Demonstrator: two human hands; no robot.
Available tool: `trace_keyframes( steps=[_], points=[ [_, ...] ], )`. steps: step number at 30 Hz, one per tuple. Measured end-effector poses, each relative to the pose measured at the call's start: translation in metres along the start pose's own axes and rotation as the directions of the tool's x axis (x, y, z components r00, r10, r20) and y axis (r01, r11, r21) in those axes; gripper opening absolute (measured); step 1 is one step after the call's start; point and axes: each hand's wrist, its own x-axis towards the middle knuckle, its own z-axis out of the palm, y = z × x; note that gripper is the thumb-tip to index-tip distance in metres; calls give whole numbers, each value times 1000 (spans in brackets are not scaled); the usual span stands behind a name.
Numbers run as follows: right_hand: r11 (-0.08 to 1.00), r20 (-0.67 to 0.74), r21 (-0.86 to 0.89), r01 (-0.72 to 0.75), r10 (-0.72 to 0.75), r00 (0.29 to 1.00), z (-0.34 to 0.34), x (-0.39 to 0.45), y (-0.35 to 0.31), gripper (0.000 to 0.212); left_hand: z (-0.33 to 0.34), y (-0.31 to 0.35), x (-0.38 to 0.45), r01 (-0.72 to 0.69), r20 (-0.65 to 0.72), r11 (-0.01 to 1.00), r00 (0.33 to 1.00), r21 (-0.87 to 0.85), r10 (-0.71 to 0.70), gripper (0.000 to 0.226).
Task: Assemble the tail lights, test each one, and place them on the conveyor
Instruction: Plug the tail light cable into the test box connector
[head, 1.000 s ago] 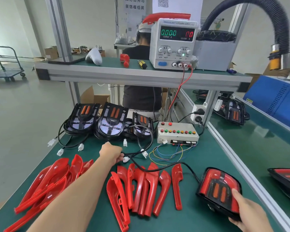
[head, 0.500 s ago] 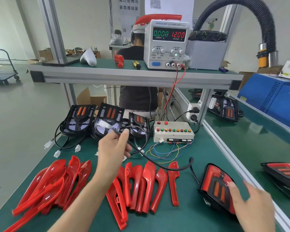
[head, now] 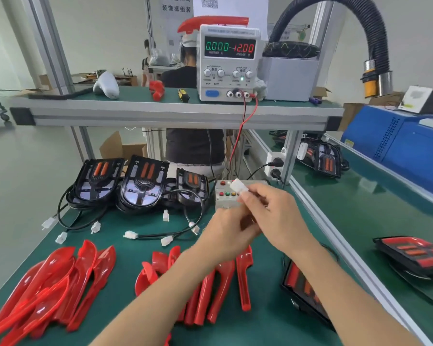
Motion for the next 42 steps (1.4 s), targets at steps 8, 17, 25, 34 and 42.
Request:
trace_keyframes(
  steps=[8,17,25,34,42],
  points=[
    [926,-140,362,-107,167,976,-4,-9,28,39,28,-80,68,361,-16,844,922,396,-387,17],
    [959,17,235,-157,157,987,-15,-9,45,28,59,-119,82,354,60,672,858,651,-510,34],
    [977,13,64,-203,203,979,-17,-6,65,28,24,-79,54,105,-94,966,992,236,-85,11],
    [951,123,-235,-204,237,964,-23,-9,56,48,-1,-29,24,-142,-73,979,985,144,154,14],
    [923,124,-369,-110,166,978,-24,-8,54,51,1,-27,28,-173,-69,964,979,203,191,12]
  ],
)
